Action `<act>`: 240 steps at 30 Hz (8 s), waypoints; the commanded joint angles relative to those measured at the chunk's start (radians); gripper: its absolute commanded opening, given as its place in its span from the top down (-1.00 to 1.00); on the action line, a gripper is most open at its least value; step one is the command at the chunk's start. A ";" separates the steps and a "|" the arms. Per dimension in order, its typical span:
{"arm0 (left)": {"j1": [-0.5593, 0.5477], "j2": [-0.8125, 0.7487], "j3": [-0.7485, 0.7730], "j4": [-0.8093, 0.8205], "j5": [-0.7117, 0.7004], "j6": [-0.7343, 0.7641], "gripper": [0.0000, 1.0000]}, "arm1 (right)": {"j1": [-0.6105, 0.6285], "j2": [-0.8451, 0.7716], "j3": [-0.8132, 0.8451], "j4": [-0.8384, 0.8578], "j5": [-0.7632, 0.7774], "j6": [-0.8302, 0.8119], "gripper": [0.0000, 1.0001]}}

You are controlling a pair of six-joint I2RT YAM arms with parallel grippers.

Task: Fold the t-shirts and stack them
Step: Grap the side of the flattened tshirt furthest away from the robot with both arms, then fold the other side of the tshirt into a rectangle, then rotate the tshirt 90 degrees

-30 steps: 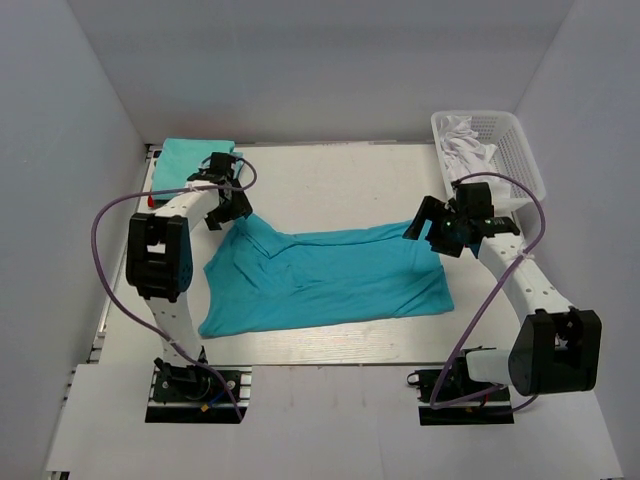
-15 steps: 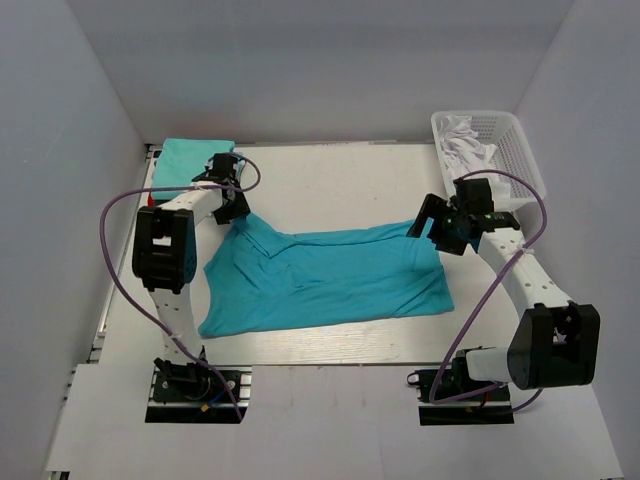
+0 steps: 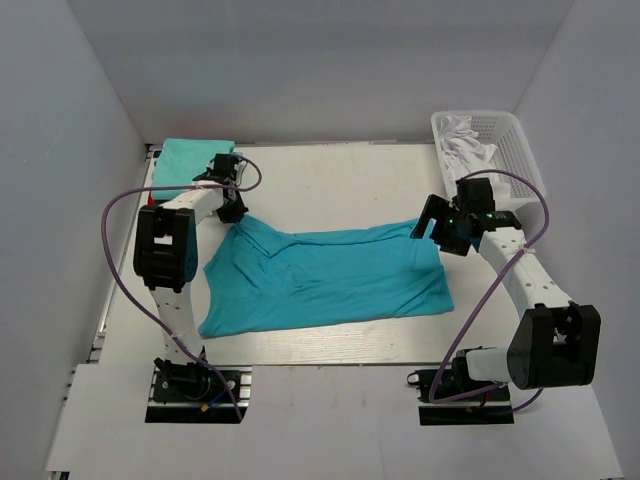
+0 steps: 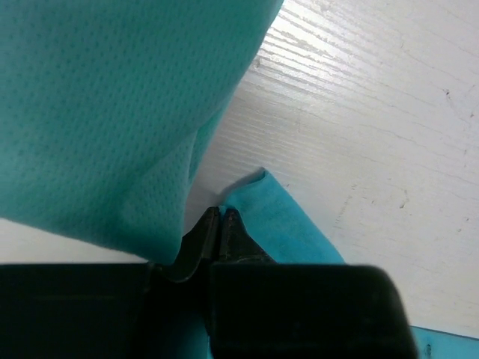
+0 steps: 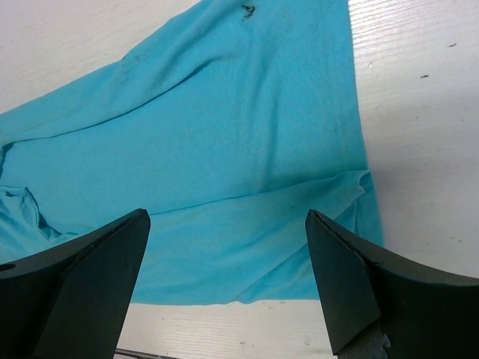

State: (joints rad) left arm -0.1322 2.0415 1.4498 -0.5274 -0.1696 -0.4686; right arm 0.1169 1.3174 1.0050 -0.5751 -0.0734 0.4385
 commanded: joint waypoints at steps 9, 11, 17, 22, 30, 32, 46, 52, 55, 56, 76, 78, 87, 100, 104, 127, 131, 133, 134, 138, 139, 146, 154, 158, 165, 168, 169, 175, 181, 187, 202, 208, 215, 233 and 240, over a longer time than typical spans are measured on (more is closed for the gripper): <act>0.005 -0.056 0.205 -0.161 0.016 0.028 1.00 | -0.005 0.035 0.050 0.041 0.118 -0.023 -0.81; 0.005 -0.069 0.242 -0.180 0.042 0.039 1.00 | -0.003 0.069 0.072 0.049 0.153 -0.020 -0.81; 0.005 -0.080 0.294 -0.249 0.078 0.062 1.00 | 0.001 0.187 0.158 0.064 0.185 -0.018 -0.81; 0.005 -0.047 0.314 -0.293 0.068 0.062 0.96 | 0.004 0.298 0.230 0.080 0.195 -0.015 -0.81; 0.005 0.011 0.426 -0.410 0.082 0.053 0.96 | 0.007 0.433 0.279 0.069 0.221 0.000 -0.81; 0.005 0.011 0.435 -0.424 0.113 0.053 1.00 | 0.009 0.448 0.287 0.080 0.228 0.012 -0.81; -0.004 -0.040 0.346 -0.441 0.140 0.025 1.00 | 0.078 0.552 0.244 0.389 0.455 0.144 -0.81; -0.004 -0.060 0.322 -0.441 0.140 0.025 1.00 | 0.081 0.618 0.262 0.377 0.532 0.167 -0.81; -0.004 -0.070 0.322 -0.441 0.140 0.025 1.00 | 0.079 0.640 0.264 0.380 0.587 0.148 -0.81; -0.004 -0.070 0.322 -0.441 0.150 0.025 1.00 | 0.078 0.646 0.268 0.380 0.595 0.144 -0.81; -0.004 -0.122 0.304 -0.442 0.177 0.025 1.00 | 0.087 0.629 0.254 0.386 0.612 0.143 1.00; -0.004 -0.156 0.275 -0.442 0.177 0.025 1.00 | 0.087 0.622 0.251 0.383 0.627 0.131 1.00; -0.004 -0.335 0.066 -0.422 0.226 -0.014 1.00 | 0.096 0.444 0.147 0.445 0.652 0.078 1.00; -0.014 -0.682 -0.319 -0.445 0.257 -0.110 1.00 | 0.102 0.177 -0.063 0.445 0.607 0.057 1.00; -0.001 -0.777 -0.376 -0.482 0.268 -0.110 1.00 | 0.101 0.115 -0.098 0.429 0.600 0.063 1.00; -0.010 -0.856 -0.635 -0.431 0.177 -0.232 1.00 | 0.104 -0.060 -0.407 0.374 0.550 0.164 -0.28; -0.010 -0.856 -0.582 -0.421 0.196 -0.211 1.00 | 0.102 -0.099 -0.381 0.344 0.546 0.149 -0.81; -0.010 -0.856 -0.524 -0.396 0.196 -0.186 1.00 | 0.101 -0.112 -0.350 0.330 0.543 0.146 -0.81; -0.010 -0.841 -0.499 -0.387 0.196 -0.177 1.00 | 0.105 -0.124 -0.344 0.328 0.541 0.144 -0.81; -0.010 -0.758 -0.327 -0.375 0.185 -0.131 1.00 | 0.102 -0.149 -0.313 0.353 0.511 0.111 -0.81; -0.010 -0.742 -0.303 -0.375 0.173 -0.116 1.00 | 0.101 -0.147 -0.313 0.359 0.506 0.109 -0.81; -0.010 -0.685 -0.186 -0.385 0.150 -0.058 1.00 | 0.101 -0.103 -0.284 0.362 0.492 0.098 -0.81; 0.002 -0.794 -0.451 -0.444 0.033 -0.116 0.99 | 0.101 -0.078 -0.293 0.365 0.478 0.097 -0.81; -0.007 -0.794 -0.603 -0.434 -0.016 -0.205 0.82 | 0.101 -0.072 -0.295 0.356 0.460 0.094 -0.81; 0.006 -0.684 -0.488 -0.577 -0.053 -0.249 -0.47 | 0.101 -0.106 -0.284 0.319 0.462 0.085 -0.81; 0.006 -0.670 -0.439 -0.595 -0.033 -0.263 -0.81 | 0.101 -0.122 -0.254 0.310 0.423 0.040 -0.81; 0.006 -0.670 -0.410 -0.579 -0.022 -0.263 -0.90 | 0.101 -0.127 -0.246 0.308 0.403 0.014 -0.81; -0.015 -0.724 -0.422 -0.292 0.255 -0.225 -1.00 | 0.122 -0.113 -0.212 0.380 0.086 -0.044 -0.81; -0.024 -0.560 -0.488 -0.117 0.417 -0.225 -1.00 | 0.145 -0.006 -0.218 0.406 -0.029 -0.037 -0.81; -0.024 -0.371 -0.407 -0.207 0.306 -0.211 -1.00 | 0.132 0.144 -0.247 0.342 0.029 0.032 -0.81; -0.006 -0.086 -0.145 -0.209 0.217 -0.193 -1.00 | 0.078 0.016 -0.410 0.345 -0.061 -0.013 -0.81; -0.058 0.198 0.294 -0.198 0.298 -0.150 -1.00 | 0.232 -0.070 -0.466 0.302 -0.149 -0.041 -0.81; -0.216 0.664 0.966 -0.240 0.413 -0.082 -1.00 | 0.631 -0.046 -0.468 0.218 -0.227 -0.013 -0.81; -0.273 0.902 1.048 0.526 0.456 -0.604 -1.00 | 0.991 0.195 -0.056 0.024 -0.316 -0.397 -0.81; -0.273 0.806 1.057 0.555 0.511 -0.512 -1.00 | 0.983 0.128 -0.032 0.122 -0.296 -0.298 -0.81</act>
State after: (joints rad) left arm -0.4118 2.8902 2.5275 0.0689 0.3367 -1.0477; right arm 1.1000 1.4963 0.9340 -0.4992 -0.3721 0.1059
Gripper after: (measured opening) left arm 0.996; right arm 0.903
